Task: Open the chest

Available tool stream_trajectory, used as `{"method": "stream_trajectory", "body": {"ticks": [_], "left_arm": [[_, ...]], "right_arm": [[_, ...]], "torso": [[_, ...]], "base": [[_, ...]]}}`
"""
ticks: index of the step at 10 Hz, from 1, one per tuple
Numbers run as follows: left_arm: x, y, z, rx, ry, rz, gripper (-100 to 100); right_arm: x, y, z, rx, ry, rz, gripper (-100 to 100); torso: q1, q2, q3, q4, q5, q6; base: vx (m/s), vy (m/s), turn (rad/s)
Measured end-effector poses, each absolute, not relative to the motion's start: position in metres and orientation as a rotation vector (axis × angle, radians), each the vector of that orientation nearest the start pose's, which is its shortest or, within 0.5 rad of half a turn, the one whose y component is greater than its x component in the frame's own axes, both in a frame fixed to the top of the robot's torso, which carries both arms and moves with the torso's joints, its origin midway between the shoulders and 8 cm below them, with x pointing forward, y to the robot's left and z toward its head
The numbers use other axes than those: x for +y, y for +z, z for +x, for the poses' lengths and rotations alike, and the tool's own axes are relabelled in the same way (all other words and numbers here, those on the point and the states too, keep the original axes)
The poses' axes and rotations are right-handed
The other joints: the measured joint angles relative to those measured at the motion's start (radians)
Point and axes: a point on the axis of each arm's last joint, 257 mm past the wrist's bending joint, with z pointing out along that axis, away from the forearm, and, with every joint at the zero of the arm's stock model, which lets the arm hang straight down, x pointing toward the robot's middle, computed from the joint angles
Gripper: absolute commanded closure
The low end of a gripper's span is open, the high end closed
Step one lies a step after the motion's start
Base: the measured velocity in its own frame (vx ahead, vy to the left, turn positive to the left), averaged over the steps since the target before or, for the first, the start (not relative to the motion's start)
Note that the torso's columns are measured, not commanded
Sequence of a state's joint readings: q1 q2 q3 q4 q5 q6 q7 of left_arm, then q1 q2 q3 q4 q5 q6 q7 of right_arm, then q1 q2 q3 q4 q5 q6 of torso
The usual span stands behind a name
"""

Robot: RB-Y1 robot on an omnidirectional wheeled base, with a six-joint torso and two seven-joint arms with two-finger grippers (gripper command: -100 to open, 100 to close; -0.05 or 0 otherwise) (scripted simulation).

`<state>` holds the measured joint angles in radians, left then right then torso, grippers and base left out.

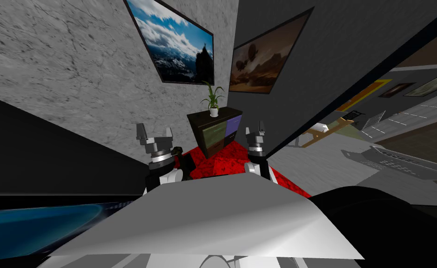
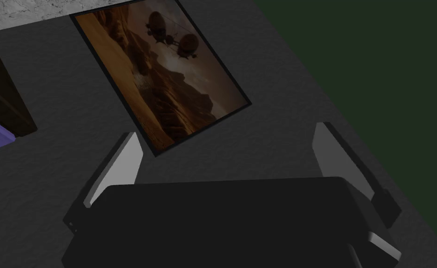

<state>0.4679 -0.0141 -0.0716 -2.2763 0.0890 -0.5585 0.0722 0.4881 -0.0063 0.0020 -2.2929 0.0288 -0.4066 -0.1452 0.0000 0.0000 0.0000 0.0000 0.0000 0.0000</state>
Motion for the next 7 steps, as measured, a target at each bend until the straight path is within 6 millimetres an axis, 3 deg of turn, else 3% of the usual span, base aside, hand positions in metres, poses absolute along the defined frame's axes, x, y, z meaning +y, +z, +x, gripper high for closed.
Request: {"method": "stream_trajectory", "body": {"ticks": [2, 7], "left_arm": [[0.2644, 0.0432, 0.3378, 0.465, -1.525, -0.69, 0], [0.2644, 0.0433, 0.3378, 0.464, -1.525, -0.69, 0]], "right_arm": [[-0.2763, 0.0159, 0.3581, 0.639, 1.406, 0.753, 0], [-0.2763, 0.0161, 0.3581, 0.638, 1.406, 0.753, 0]], "torso": [[0.0, 0.104, -0.209, 0.105, 0.0, 0.0], [0.0, 0.47, -0.939, 0.47, 0.0, 0.0]], "base": [[0.0, 0.0, 0.0], [0.0, 0.0, 0.0]]}}
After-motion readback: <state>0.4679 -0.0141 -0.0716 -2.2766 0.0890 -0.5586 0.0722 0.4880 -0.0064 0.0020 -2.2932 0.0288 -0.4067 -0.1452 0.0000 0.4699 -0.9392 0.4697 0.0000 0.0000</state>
